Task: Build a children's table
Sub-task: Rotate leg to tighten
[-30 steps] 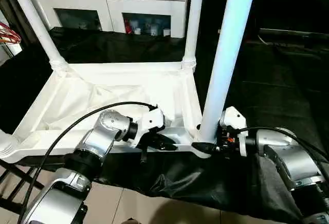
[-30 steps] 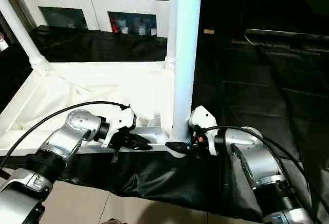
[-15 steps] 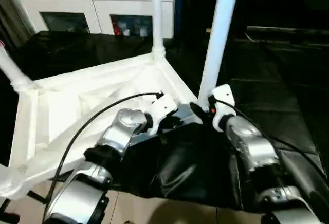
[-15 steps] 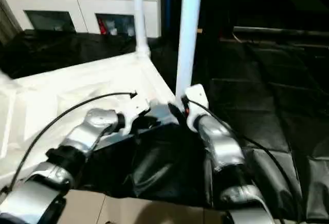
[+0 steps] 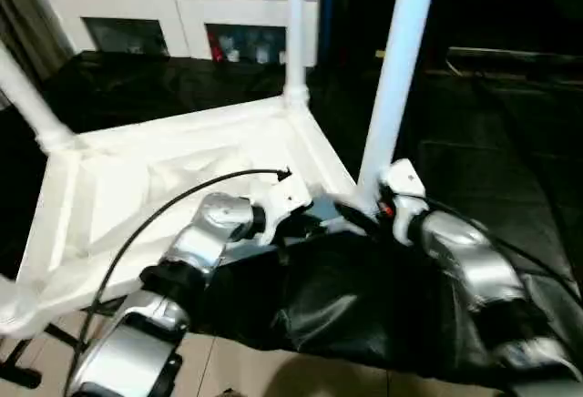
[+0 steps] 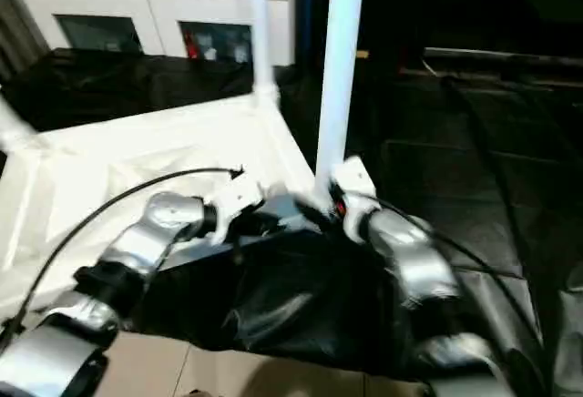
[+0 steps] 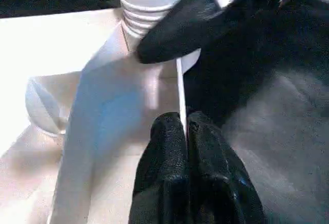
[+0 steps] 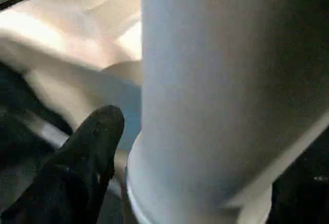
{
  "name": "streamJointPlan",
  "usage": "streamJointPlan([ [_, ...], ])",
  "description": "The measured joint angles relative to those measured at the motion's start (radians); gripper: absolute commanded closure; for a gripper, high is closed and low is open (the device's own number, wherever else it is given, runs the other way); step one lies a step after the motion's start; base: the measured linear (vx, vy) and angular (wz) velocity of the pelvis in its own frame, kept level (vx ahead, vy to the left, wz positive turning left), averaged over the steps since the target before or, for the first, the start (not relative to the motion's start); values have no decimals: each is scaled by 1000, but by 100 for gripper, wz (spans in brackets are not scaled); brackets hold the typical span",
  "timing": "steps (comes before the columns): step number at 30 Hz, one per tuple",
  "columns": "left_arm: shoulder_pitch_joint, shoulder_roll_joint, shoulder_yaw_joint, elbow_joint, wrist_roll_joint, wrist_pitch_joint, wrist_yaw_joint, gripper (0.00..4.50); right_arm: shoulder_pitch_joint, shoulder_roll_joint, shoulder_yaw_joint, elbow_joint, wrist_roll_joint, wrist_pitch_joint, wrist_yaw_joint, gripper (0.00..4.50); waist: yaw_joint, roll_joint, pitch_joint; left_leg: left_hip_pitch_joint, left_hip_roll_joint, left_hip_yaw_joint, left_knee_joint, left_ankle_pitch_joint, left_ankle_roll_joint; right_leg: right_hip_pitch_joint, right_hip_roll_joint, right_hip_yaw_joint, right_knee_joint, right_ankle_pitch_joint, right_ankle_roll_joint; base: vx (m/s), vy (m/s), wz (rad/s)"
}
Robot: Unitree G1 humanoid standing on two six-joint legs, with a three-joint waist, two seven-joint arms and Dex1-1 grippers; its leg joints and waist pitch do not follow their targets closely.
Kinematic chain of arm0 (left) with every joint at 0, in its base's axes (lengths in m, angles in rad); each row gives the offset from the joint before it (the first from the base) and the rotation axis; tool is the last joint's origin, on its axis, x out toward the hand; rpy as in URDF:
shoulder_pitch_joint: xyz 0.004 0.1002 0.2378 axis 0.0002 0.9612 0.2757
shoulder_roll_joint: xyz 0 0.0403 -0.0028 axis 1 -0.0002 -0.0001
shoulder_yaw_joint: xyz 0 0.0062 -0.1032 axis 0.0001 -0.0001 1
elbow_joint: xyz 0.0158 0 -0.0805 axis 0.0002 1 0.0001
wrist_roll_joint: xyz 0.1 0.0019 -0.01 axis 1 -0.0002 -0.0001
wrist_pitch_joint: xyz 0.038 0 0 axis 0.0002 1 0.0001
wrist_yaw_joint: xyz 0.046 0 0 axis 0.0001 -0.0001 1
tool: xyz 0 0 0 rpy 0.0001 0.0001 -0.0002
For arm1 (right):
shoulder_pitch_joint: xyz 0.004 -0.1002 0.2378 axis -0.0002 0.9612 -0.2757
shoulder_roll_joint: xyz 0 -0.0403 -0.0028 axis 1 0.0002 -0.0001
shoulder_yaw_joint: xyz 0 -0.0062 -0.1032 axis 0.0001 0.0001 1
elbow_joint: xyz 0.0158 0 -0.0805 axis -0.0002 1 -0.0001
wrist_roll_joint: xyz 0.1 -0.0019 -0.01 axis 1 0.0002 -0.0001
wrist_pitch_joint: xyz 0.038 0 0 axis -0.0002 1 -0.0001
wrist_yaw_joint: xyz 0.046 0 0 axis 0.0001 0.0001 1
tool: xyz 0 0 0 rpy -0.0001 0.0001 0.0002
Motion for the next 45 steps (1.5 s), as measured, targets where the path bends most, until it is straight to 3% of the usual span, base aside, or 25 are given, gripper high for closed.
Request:
streamJointPlan([
  [5, 5, 20, -8, -3, -18, -15, -87, 450, 39, -64, 14, -63, 38, 9, 139, 74, 12, 0, 0, 0, 0, 0, 4, 0, 0, 0, -1, 0, 2, 0, 0, 0, 0, 0],
  [6, 6, 29, -13, -3, -28, -16, -112, 450, 49, -86, 26, -83, 47, 13, 176, 99, 14, 0, 0, 0, 0, 0, 4, 0, 0, 0, -1, 0, 2, 0, 0, 0, 0, 0],
  [10, 11, 50, -18, -6, -39, -23, -185, 450, 75, -126, 43, -138, 70, 38, 258, 125, 20, 0, 0, -1, 0, 0, 4, 0, 0, 1, -1, 0, 2, 0, 0, 0, 0, 0],
  [15, 15, 69, -25, -13, -47, -34, -233, 450, 83, -148, 57, -170, 74, 58, 310, 173, 23, 0, 0, -1, 0, 0, 5, 0, 0, 0, -1, 0, 2, 0, 0, 0, 0, 0],
  [21, 15, 68, -25, -13, -48, -35, -230, 450, 83, -140, 58, -176, 77, 72, 305, 180, 24, 0, 0, -1, 0, 0, 5, 0, 0, 0, -1, 0, 2, 0, 0, 0, 0, 0],
  [25, 4, 33, -4, 15, -27, -12, -96, 450, 60, -59, 13, -123, 41, 91, 126, 181, 12, 0, 0, 0, 0, 0, 6, 0, 0, 1, -1, 0, 3, 0, 0, 0, 0, 0],
  [27, -22, 6, 6, 48, -6, 4, -1, 450, 13, 19, -20, -48, 16, 94, -33, 181, -8, 0, 0, 0, 0, 0, 6, 0, 0, 0, -1, 0, 3, 1, -1, 0, 0, 0],
  [29, -42, -24, 9, 69, 11, 18, 75, 450, -19, 63, -43, 0, 5, 91, -149, 181, -17, -1, 0, 0, 0, 0, 6, 0, 0, 0, -1, 0, 2, 1, -1, 0, 0, 0],
  [37, -78, -94, 24, 124, 34, 54, 253, 450, -97, 170, -76, 133, -52, 30, -417, 182, -18, 1, -1, 1, 0, 0, 3, 0, 0, 0, -1, 0, 2, 0, 0, 0, 0, 0],
  [39, -79, -95, 24, 126, 37, 53, 257, 450, -100, 175, -81, 145, -52, 18, -423, 112, -18, 1, -1, 1, 0, 0, 3, 0, 0, 1, -1, 0, 2, 0, 0, 0, 0, 0],
  [41, -79, -96, 23, 126, 40, 48, 254, 450, -100, 179, -84, 148, -53, 13, -418, 112, -18, 1, -1, 1, 0, 0, 3, 0, 0, 1, -1, 0, 2, 0, 0, 0, 0, 0],
  [45, -79, -90, 23, 126, 42, 32, 229, 450, -96, 169, -82, 148, -55, -4, -381, 68, -17, 1, -1, 0, 0, 0, 2, -1, 0, 0, -1, 0, 1, 0, 0, 0, 0, 0],
])
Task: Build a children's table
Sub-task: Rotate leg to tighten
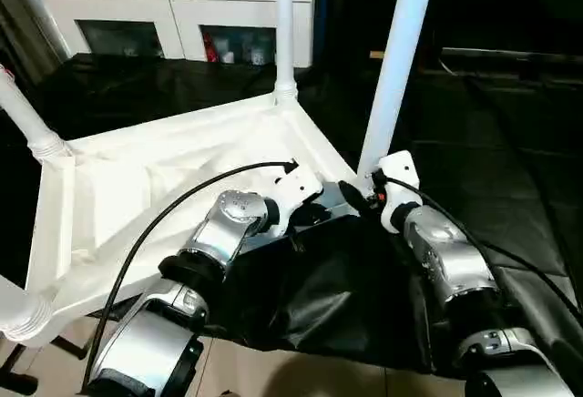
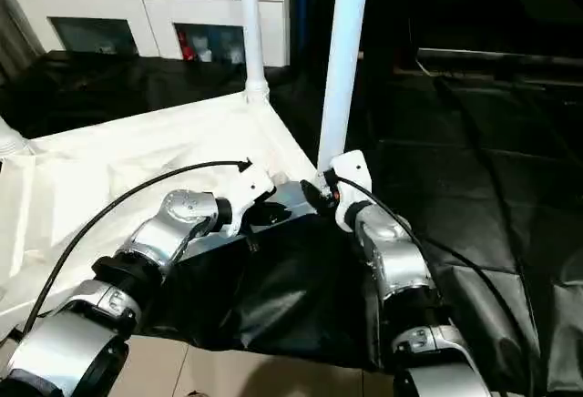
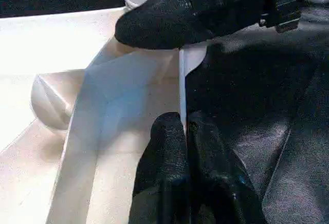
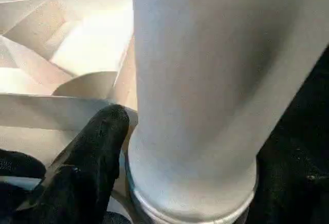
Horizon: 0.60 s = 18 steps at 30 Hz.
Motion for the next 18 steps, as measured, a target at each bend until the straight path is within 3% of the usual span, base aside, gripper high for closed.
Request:
streamJointPlan([
  [10, 40, 66, -27, -49, -33, -65, -190, 450, 93, -158, 95, -108, 2, -96, 304, 68, 8, 2, 0, 0, 0, 0, 0, 0, 1, 0, 0, -1, -1, 0, 0, 0, 0, 0],
  [17, 60, 120, -41, -64, -61, -107, -342, 450, 164, -291, 140, -251, 65, -47, 560, 68, 17, 1, 0, 0, 1, 0, 3, 0, 1, 2, 0, 0, 0, 0, 0, 0, 0, 0],
  [18, 60, 126, -44, -64, -63, -112, -356, 450, 170, -302, 143, -266, 78, -34, 583, 84, 19, 1, 0, 0, 1, 0, 3, 0, 1, 2, 0, 0, 0, 0, 0, 0, 0, 0],
])
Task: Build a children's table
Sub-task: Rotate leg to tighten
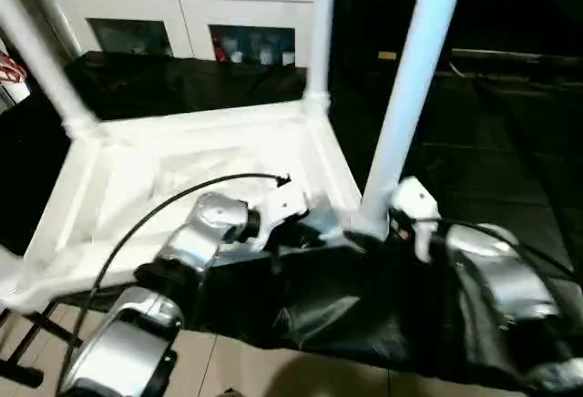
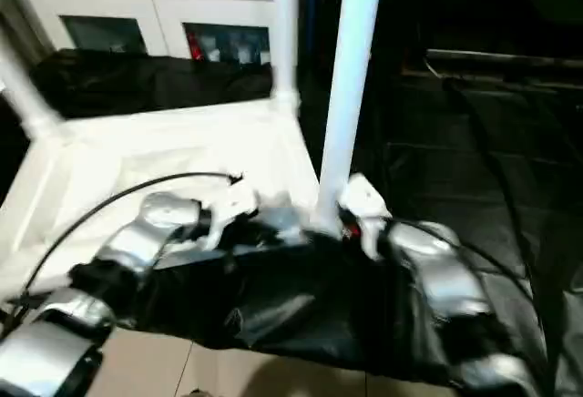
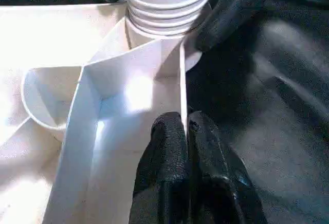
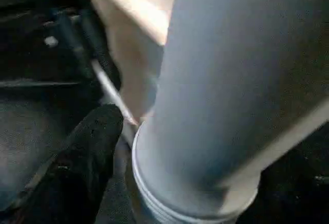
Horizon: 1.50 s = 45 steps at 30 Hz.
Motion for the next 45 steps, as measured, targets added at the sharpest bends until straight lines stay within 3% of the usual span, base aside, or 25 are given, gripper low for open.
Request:
streamJointPlan([
  [5, 0, 12, -7, -1, -9, -5, -38, 450, 5, -38, 7, -31, 6, 26, 58, 119, 10, 0, 0, 0, 0, 0, 0, 0, 0, 0, 0, 0, 0, 0, 0, 0, 0, 0],
  [11, 0, 16, -7, -1, -10, -5, -60, 450, 9, -38, 8, -45, 11, 45, 72, 171, 11, 0, 0, 0, 0, 0, 0, 0, 0, 0, 0, 0, 0, 0, 0, 0, 0, 0],
  [15, 0, 11, -7, -1, -9, -4, -52, 450, 13, -16, -5, -46, 13, 63, 60, 177, 11, -1, 0, 0, 0, 0, 0, 0, 0, 0, 0, 0, 0, 0, 0, 0, 0, 0],
  [18, -2, 1, 6, 5, 1, 9, 31, 450, 4, 55, -41, 3, 6, 57, -62, 178, 3, -1, 0, 0, 0, 0, 1, 0, 0, -1, 0, 0, 1, 0, 0, 0, 0, 0],
  [21, -26, -34, 25, 36, 26, 39, 149, 450, -55, 146, -72, 102, -26, 45, -251, 178, -20, -2, 1, 1, 0, 0, 2, 0, 0, -1, 0, 0, 1, 0, 0, 0, 0, 0],
  [24, -46, -85, 35, 62, 47, 69, 260, 450, -107, 217, -103, 175, -50, 48, -424, 178, -31, -2, 0, 1, -1, 0, 1, 0, 0, -1, 0, 1, 1, 1, -1, 0, 0, 0],
  [28, -66, -120, 38, 85, 67, 79, 353, 450, -147, 276, -125, 218, -78, 62, -572, 178, -30, -1, 0, 1, -1, 0, -3, 0, 0, -2, 0, 0, 0, 0, 0, 0, 0, 0],
  [30, -67, -124, 39, 89, 70, 79, 373, 450, -156, 293, -128, 232, -88, 53, -611, 122, -30, 0, -1, 1, -1, 0, -3, 0, 0, -2, 0, 0, 0, 0, 0, 0, 0, 0],
  [34, -67, -127, 38, 89, 70, 76, 363, 450, -155, 299, -128, 251, -105, 24, -615, 91, -28, 0, -1, 0, -1, 0, -3, 0, 0, -2, 0, 0, -1, 0, 0, 0, 0, 0],
  [45, -16, -52, 24, 18, 30, 22, 161, 450, -86, 165, -66, 168, -73, -45, -313, 81, -14, 3, 0, 1, -1, 0, -4, 0, 0, -2, 0, 0, -1, 0, 0, 0, 0, 0],
])
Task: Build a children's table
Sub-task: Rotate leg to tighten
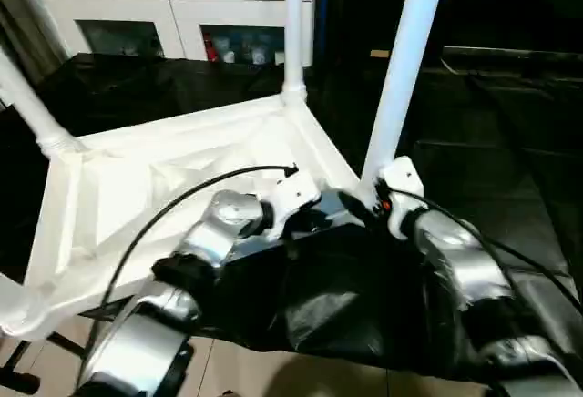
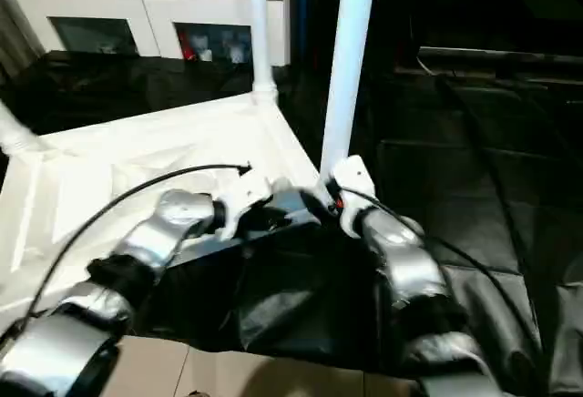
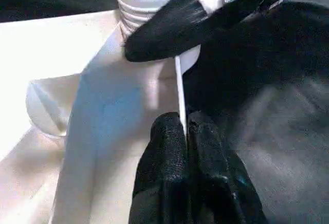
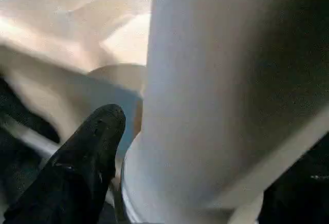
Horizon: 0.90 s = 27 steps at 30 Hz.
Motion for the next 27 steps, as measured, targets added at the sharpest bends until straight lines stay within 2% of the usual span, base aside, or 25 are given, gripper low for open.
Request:
streamJointPlan([
  [6, 14, 35, -11, -11, -25, -27, -131, 450, 73, -116, 40, -114, 50, 1, 237, 81, 15, 0, 0, -2, 0, 0, 2, 0, 0, 0, 0, 0, 0, 0, 0, 0, 0, 0],
  [12, 25, 63, -24, -28, -40, -34, -225, 450, 114, -188, 71, -190, 78, 7, 376, 81, 27, -1, 1, -2, 1, 0, 3, 0, 0, 1, 0, 0, 0, 0, 0, 0, 0, 0],
  [13, 27, 64, -24, -31, -40, -35, -236, 450, 118, -191, 71, -200, 82, 16, 392, 108, 27, -1, 1, -2, 1, 0, 3, 0, 0, 1, 0, 0, 0, 0, 0, 0, 0, 0],
  [17, 28, 70, -30, -36, -41, -35, -263, 450, 124, -196, 71, -224, 95, 52, 416, 121, 27, -1, 1, -2, 1, 0, 3, 0, 0, 1, 0, 0, 0, 0, 0, 0, 0, 0],
  [19, 28, 71, -32, -37, -41, -34, -266, 450, 125, -196, 71, -228, 102, 62, 416, 152, 28, -1, 1, -2, 1, 0, 3, 0, 0, 1, 0, 0, 0, 0, 0, 0, 0, 0],
  [27, 30, 60, -27, -35, -35, -30, -224, 450, 130, -169, 47, -225, 105, 96, 374, 176, 27, -1, 0, -1, 1, 0, 4, 0, 0, 2, 0, 0, 1, 0, 0, 0, 0, 0],
])
